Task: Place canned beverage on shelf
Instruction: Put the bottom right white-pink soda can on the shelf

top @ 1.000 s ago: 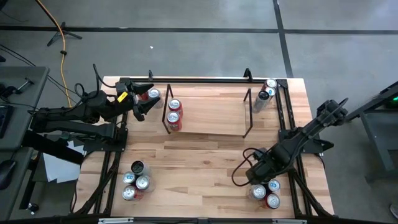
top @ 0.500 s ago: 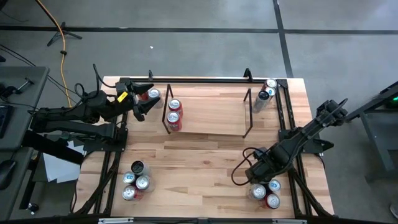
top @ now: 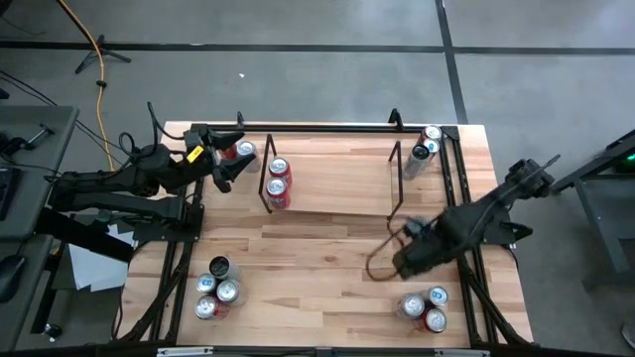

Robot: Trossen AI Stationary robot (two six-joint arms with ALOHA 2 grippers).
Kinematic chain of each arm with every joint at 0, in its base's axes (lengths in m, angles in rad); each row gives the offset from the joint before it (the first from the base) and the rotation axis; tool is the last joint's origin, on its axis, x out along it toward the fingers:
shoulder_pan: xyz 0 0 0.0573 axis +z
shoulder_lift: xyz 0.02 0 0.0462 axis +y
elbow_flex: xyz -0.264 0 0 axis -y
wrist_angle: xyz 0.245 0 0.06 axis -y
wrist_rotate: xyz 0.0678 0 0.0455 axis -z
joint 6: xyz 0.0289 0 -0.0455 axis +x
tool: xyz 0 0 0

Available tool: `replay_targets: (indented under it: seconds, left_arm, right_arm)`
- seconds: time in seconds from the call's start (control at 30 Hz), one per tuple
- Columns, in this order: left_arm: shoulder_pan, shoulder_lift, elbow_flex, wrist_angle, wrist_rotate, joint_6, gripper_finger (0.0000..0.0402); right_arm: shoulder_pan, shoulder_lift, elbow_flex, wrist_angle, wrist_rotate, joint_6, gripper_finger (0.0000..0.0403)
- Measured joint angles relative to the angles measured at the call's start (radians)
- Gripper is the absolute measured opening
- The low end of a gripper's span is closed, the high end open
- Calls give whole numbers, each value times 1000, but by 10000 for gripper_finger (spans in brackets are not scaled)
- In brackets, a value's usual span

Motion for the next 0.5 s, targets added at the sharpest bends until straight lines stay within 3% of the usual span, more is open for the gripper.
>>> replay_targets:
  seconds: [0.17, 0.3, 0.5]
  left_arm:
    - [0, 0, 0, 0, -1, 0, 337]
    - [0, 0, 0, 24, -1, -6, 337]
    - [0, 0, 0, 81, 0, -8, 337]
  right_arm:
    - [-146, 1, 192, -13, 126, -208, 244]
    - [-303, 53, 291, -31, 136, -441, 244]
    - [-522, 230, 445, -23, 116, -817, 244]
